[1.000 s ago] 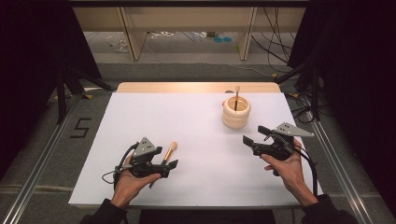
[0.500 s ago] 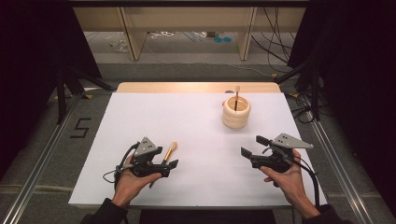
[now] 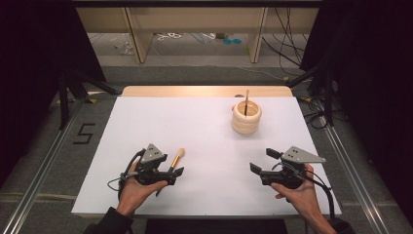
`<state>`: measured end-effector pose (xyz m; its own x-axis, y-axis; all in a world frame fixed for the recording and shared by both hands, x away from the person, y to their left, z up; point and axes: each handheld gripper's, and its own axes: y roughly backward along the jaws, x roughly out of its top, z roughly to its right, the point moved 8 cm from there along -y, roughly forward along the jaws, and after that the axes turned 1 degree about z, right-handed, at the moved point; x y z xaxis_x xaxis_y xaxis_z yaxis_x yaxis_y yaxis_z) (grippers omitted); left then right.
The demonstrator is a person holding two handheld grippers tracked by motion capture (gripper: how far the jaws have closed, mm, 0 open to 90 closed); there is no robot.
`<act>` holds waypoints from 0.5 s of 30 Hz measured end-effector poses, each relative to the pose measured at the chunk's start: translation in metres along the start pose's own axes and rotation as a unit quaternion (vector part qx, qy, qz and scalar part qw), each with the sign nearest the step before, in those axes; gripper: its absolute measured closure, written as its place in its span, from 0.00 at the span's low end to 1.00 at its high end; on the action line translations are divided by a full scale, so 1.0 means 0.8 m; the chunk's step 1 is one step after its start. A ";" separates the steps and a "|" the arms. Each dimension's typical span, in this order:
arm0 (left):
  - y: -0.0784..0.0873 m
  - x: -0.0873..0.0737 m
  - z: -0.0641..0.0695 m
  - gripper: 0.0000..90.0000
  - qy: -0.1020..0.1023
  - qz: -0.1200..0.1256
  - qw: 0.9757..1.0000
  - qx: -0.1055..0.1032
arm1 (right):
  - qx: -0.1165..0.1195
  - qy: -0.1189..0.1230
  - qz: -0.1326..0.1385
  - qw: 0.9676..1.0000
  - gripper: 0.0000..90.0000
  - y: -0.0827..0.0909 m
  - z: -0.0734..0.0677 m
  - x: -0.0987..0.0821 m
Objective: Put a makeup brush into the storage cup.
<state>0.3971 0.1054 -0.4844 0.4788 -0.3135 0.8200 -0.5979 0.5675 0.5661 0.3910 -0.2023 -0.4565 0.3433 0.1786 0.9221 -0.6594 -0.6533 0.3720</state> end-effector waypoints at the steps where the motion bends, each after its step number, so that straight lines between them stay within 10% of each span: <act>1: 0.000 -0.001 -0.001 0.25 0.000 -0.003 1.000 -0.001 | 0.005 0.002 0.006 1.000 0.19 -0.001 -0.001 0.000; 15: -0.008 -0.011 -0.006 0.27 -0.024 -0.048 0.999 -0.001 | 0.004 0.005 -0.008 1.000 0.20 0.004 -0.002 -0.006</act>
<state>0.4001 0.1082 -0.4959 0.5037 -0.4024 0.7645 -0.5494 0.5337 0.6429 0.3862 -0.2042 -0.4592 0.3471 0.1960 0.9171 -0.6485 -0.6563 0.3857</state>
